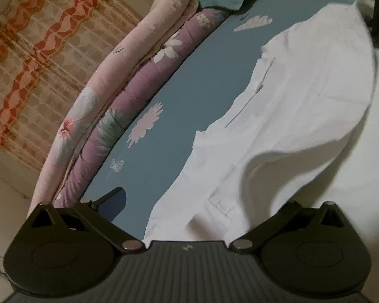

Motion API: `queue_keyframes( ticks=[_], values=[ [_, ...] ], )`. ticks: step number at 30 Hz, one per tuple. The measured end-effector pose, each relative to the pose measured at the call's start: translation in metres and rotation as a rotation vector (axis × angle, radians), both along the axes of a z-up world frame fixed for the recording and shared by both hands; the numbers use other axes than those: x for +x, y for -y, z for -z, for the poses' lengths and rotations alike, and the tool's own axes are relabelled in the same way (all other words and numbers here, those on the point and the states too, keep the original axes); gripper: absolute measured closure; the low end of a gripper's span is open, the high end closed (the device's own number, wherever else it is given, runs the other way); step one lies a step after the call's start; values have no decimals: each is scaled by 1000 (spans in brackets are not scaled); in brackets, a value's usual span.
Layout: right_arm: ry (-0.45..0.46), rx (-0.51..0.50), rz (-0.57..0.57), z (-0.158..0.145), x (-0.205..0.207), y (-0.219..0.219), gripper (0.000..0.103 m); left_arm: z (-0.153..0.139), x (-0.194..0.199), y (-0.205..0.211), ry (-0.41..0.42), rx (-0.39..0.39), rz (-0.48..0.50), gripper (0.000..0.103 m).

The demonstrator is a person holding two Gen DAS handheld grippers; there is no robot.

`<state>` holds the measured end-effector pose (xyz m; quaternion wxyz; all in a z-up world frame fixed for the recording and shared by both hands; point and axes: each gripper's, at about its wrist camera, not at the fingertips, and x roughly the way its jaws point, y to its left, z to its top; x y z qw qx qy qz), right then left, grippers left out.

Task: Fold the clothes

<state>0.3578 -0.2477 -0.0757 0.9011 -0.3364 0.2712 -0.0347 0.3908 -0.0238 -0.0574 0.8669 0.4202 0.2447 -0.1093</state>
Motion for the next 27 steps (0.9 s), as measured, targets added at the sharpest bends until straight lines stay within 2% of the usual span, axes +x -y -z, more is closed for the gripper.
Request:
queue_keyframes(
  ticks=[6,10,16,23,27],
  values=[
    [-47,125,-64,-21,-36,11,0,-28,-39,-35,-125,-126,69,1],
    [-78,198,-73,-27,-56,20,0,-24,-69,-55,-167,-101,77,1],
    [-104,163,-64,-21,-66,21,0,5,-76,-60,-137,49,57,1],
    [-103,166,-59,-21,-62,21,0,5,-55,-46,-90,33,80,1],
    [-109,160,-66,-20,-57,24,0,-5,-40,-52,-91,-38,54,1]
  ],
)
